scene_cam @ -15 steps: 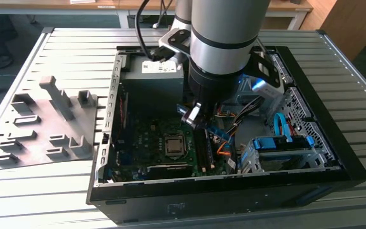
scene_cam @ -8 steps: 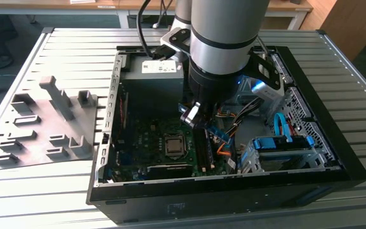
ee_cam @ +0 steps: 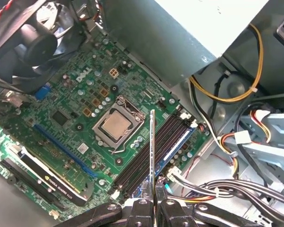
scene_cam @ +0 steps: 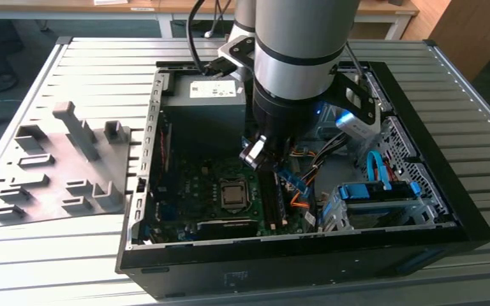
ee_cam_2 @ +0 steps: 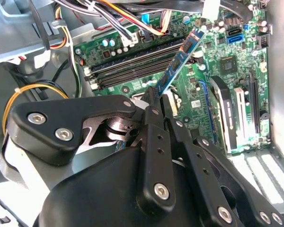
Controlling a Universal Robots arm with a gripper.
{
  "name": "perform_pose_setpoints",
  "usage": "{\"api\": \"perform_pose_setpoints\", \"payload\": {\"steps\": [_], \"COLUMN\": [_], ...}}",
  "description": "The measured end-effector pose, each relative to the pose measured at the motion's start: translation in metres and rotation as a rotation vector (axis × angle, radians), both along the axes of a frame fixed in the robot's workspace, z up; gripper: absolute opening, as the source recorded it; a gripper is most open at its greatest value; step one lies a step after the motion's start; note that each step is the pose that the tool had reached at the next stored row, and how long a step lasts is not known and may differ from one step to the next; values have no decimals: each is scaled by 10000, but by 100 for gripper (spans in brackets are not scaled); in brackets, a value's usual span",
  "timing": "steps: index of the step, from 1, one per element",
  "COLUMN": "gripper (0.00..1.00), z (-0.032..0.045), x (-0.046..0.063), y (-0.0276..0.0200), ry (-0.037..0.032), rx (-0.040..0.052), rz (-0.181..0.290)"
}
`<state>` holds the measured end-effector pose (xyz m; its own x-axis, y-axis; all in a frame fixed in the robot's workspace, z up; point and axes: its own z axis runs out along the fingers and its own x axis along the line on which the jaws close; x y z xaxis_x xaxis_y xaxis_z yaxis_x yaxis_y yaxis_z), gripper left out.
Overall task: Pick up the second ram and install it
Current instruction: 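Insert the second ram into the second slot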
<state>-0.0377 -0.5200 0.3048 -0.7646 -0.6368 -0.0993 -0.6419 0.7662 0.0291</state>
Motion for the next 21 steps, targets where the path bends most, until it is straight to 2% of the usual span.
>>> {"api": "perform_pose_setpoints", "payload": {"steps": [21], "gripper": [14], "z": [-4], "x": [0], "y": [0], "ry": [0], "rx": [0], "rz": [-1476]}}
